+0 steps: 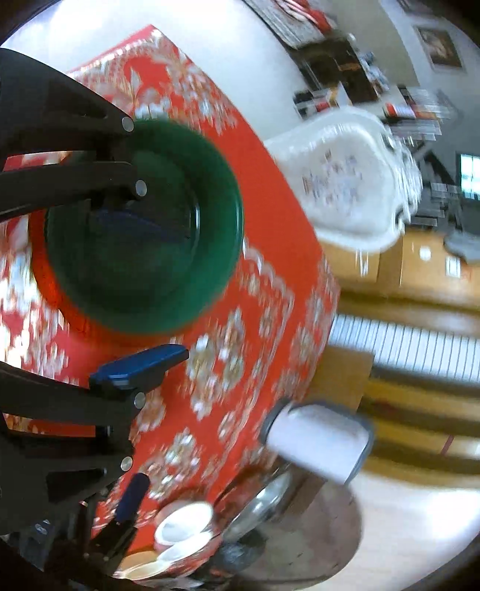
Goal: Organize plates and bowls
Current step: 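Move both grippers to the white plate beside the steel pot, then close both grippers on the rim of the white plate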
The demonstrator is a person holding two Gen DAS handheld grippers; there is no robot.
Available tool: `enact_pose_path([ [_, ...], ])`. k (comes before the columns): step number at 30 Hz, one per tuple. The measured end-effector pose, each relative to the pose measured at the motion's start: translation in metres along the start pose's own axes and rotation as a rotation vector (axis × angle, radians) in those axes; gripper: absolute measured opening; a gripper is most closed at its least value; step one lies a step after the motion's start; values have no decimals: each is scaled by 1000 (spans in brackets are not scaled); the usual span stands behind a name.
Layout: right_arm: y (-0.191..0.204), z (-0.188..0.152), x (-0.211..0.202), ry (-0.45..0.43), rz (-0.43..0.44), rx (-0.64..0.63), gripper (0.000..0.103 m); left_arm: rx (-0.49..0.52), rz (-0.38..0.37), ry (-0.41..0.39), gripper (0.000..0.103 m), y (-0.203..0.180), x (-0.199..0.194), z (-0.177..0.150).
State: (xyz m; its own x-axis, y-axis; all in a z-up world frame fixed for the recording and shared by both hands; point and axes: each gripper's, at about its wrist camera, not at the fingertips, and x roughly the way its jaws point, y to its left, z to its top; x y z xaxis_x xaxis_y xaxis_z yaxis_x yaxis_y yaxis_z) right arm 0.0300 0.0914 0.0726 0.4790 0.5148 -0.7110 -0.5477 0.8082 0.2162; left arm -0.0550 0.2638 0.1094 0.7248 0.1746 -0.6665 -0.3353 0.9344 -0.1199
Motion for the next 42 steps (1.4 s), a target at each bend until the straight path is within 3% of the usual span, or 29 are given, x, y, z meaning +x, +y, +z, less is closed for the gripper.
enact_pose_path([
  [16, -186, -49, -90, -82, -258, 368, 66, 278, -248, 180, 57, -196, 47, -13],
  [20, -226, -59, -105, -104, -282, 451, 66, 318, -259, 214, 57, -237, 69, -9],
  [25, -258, -60, -107, -118, -276, 523, 66, 344, -272, 283, 57, -280, 103, -2],
  [30, -283, -52, -91, -101, -192, 588, 66, 367, -250, 306, 57, -314, 134, 3],
  [42, -308, -33, -68, -112, -198, 577, 65, 374, -258, 338, 58, -347, 171, 8],
])
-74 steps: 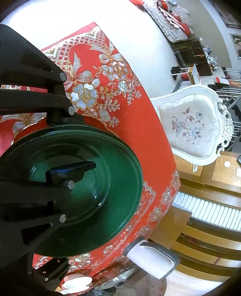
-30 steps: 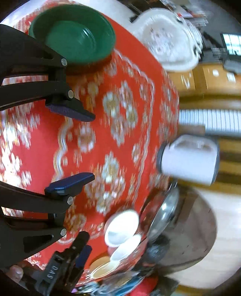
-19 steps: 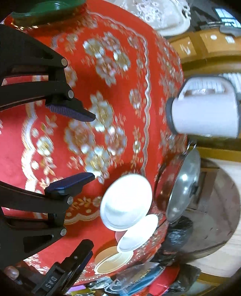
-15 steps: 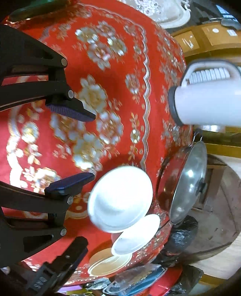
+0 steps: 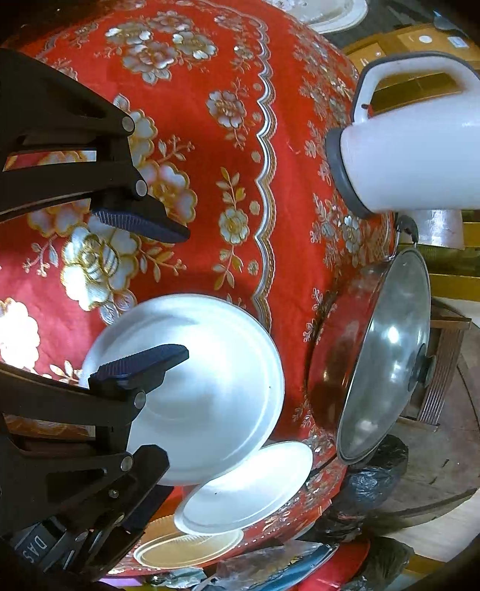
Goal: Organize plates and bowls
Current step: 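Close both grippers on the rim of the white plate, then carry the white plate over to the dark green bowls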
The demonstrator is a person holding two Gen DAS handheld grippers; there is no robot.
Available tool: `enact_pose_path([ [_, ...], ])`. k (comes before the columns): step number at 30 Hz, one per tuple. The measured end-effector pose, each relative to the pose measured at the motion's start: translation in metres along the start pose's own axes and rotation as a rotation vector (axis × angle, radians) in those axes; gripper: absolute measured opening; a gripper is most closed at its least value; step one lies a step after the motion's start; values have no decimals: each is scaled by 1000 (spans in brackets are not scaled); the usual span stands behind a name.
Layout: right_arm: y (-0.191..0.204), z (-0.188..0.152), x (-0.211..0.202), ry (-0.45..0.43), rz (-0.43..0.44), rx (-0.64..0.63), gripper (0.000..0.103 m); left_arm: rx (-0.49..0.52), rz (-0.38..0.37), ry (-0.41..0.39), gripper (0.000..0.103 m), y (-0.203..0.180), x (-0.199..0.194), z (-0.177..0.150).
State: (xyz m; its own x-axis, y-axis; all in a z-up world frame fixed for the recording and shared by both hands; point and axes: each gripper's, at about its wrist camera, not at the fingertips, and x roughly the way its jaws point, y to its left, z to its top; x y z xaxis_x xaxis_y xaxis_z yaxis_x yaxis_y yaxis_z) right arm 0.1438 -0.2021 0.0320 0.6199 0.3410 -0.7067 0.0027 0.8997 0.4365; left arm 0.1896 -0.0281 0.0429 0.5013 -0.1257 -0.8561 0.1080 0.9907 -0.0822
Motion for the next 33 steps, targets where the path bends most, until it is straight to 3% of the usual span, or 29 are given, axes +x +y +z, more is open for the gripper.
enact_pose_path([
  [7, -3, 5, 11, 0, -33, -29, 36, 6, 8, 1, 56, -5, 15, -1],
  [9, -3, 4, 14, 8, -36, -37, 32, 14, 2, 2, 35, -6, 16, -3],
  [13, 5, 1, 15, 14, -56, -86, 25, 23, -36, 49, 20, -8, 21, -7],
  [22, 29, -11, 8, 22, -35, -155, 24, 3, -31, 10, 20, 10, -4, -16],
  [33, 75, -38, -5, 37, 18, -227, 24, -51, -1, -36, 20, 57, -54, -50],
])
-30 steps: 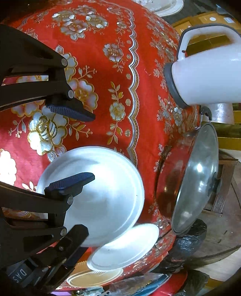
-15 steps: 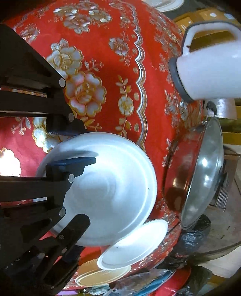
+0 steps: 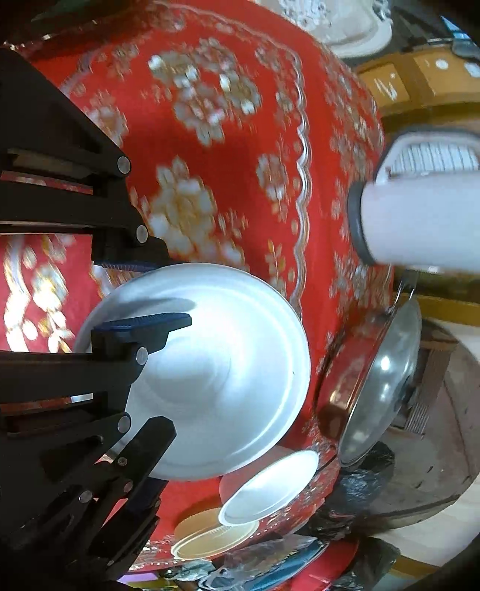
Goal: Organize plates and bowls
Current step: 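Carry the white plate over to the dark green bowls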
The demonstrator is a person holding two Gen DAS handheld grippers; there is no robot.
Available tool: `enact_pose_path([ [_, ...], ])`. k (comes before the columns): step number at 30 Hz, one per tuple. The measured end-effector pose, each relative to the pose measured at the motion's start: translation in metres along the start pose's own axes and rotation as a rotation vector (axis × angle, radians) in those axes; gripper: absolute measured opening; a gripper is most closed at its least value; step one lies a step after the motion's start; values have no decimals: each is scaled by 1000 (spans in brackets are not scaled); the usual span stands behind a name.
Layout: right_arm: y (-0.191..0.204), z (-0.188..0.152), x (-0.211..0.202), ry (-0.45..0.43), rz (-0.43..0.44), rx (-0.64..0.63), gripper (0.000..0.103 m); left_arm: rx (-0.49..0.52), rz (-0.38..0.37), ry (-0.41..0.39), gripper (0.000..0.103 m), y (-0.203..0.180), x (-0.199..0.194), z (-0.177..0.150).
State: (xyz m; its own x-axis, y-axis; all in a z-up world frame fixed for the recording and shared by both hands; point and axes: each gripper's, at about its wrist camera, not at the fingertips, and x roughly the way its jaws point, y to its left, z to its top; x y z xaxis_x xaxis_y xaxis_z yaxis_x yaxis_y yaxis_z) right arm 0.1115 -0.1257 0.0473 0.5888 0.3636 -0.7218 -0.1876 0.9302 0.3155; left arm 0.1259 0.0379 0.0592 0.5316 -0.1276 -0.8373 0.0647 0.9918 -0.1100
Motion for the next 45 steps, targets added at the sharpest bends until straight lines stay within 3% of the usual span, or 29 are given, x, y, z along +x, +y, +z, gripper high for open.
enact_pose_path([
  [13, 84, -14, 0, 8, 71, -124, 26, -90, 68, -73, 20, 72, -56, -35],
  [45, 202, -40, 0, 21, 152, -321, 28, -244, 147, -189, 20, 172, -136, -93],
])
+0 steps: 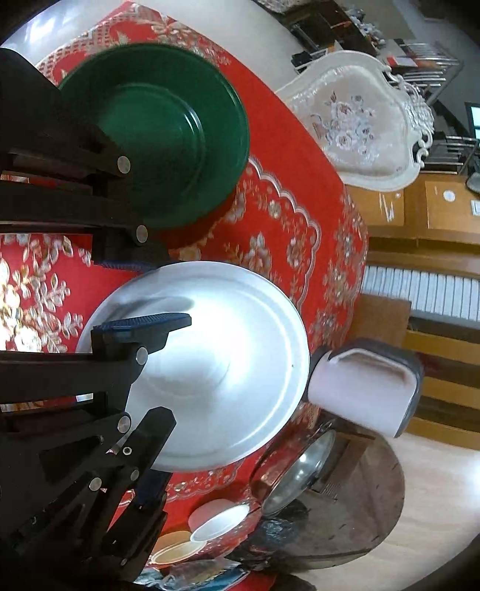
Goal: Organize plates and bowls
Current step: 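Carry the white plate over to the dark green bowls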
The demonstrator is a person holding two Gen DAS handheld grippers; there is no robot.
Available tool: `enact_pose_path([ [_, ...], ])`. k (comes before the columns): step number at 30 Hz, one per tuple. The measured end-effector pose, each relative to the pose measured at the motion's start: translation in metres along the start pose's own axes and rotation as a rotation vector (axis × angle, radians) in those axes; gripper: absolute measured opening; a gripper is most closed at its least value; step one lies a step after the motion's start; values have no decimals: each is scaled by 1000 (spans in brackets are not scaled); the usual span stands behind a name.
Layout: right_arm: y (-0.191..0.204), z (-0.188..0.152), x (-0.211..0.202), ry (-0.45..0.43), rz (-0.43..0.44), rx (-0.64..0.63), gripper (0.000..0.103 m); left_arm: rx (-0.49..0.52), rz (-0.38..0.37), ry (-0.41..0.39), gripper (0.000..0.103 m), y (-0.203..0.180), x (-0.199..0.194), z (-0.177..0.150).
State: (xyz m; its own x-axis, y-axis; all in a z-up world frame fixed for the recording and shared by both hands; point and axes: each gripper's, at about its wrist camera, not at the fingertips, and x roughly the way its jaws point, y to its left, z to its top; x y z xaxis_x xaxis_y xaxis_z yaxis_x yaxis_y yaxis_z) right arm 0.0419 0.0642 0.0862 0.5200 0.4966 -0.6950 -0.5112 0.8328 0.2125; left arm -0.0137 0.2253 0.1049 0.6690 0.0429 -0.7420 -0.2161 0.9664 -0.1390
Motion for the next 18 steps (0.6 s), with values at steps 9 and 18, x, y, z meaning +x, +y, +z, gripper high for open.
enact_pose_path([
  [9, 41, 9, 18, 18, 42, -64, 28, -66, 41, -10, 20, 47, -14, -4],
  [18, 94, 14, 41, 53, 97, -153, 28, -156, 96, -2, 20, 103, -23, -14],
])
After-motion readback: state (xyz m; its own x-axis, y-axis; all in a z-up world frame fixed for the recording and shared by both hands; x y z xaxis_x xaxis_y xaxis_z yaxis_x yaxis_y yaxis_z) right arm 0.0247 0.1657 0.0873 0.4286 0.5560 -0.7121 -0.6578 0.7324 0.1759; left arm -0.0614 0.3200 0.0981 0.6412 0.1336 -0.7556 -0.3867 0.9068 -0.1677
